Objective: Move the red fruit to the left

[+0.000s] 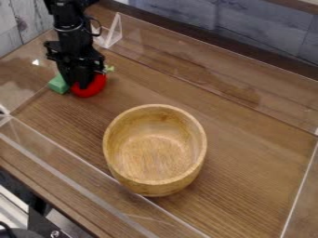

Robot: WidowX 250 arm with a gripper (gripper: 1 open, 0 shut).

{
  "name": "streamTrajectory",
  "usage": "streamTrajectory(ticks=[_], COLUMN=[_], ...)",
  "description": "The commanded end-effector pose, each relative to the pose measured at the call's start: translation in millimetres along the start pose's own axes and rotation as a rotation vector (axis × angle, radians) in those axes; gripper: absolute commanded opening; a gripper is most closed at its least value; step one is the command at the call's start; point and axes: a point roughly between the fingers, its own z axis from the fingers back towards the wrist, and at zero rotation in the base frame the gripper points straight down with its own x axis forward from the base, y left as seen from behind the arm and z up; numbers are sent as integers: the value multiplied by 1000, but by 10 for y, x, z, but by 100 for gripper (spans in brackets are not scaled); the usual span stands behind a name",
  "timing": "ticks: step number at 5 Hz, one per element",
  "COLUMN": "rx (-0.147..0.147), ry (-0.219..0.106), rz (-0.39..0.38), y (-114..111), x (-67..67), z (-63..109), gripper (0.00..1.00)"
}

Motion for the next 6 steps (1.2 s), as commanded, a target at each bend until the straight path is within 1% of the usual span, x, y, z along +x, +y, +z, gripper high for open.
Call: streamTrajectory(ticks=[1, 3, 5, 6], rx=[-40, -83, -136, -161], ry=[74, 96, 118, 121], rz=[-29, 48, 38, 108], y=[-142, -113, -75, -128], x=[-35, 75, 83, 90], z=[-198, -206, -112, -101], gripper=[100, 100, 100, 100])
